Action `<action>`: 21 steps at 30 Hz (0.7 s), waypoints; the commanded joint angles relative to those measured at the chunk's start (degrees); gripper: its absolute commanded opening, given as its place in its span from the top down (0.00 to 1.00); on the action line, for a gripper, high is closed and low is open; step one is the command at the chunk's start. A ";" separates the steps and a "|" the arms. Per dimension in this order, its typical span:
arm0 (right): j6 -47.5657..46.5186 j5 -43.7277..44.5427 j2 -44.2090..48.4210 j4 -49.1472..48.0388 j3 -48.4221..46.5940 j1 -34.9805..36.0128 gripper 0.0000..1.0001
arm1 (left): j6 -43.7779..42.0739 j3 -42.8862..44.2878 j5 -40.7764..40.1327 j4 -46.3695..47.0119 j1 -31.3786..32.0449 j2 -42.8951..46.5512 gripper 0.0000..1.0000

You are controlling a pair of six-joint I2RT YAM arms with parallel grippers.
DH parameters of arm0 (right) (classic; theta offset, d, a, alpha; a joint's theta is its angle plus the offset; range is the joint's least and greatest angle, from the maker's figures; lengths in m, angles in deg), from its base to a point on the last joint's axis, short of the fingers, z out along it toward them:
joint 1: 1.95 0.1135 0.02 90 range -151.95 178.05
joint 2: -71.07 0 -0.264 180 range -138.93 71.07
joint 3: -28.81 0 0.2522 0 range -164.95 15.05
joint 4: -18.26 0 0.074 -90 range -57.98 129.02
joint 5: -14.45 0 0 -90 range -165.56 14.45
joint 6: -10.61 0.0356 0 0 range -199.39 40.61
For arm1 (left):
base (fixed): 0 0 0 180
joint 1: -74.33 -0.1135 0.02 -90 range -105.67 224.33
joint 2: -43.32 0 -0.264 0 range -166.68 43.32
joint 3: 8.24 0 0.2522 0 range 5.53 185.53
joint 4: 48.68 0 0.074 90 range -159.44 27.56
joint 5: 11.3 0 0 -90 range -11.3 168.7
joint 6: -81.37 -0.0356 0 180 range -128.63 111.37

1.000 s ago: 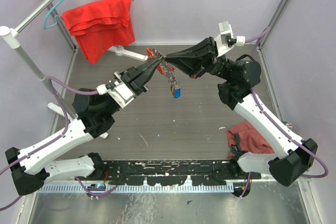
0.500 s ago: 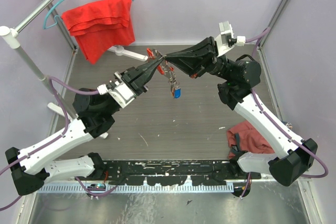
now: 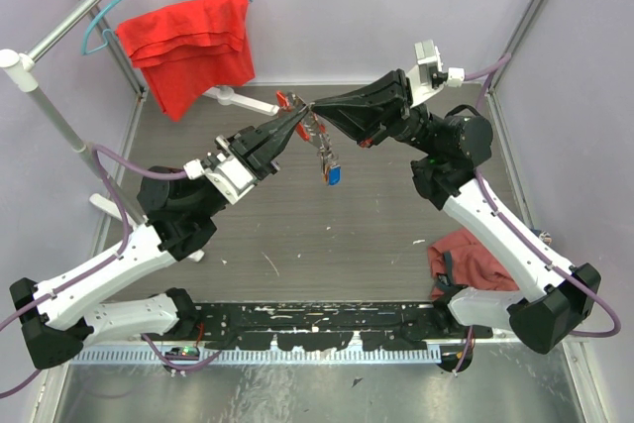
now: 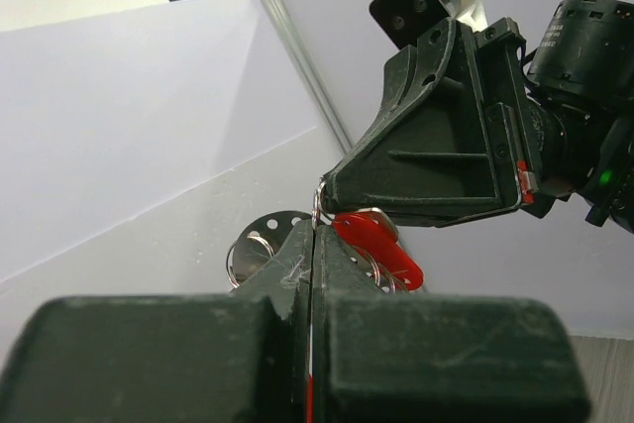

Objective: Put the keys on the keyring

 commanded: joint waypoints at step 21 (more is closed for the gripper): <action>-0.13 4.24 2.51 2.55 1.04 0.36 0.99 | -1.00 -1.10 1.46 4.93 0.26 0.96 1.00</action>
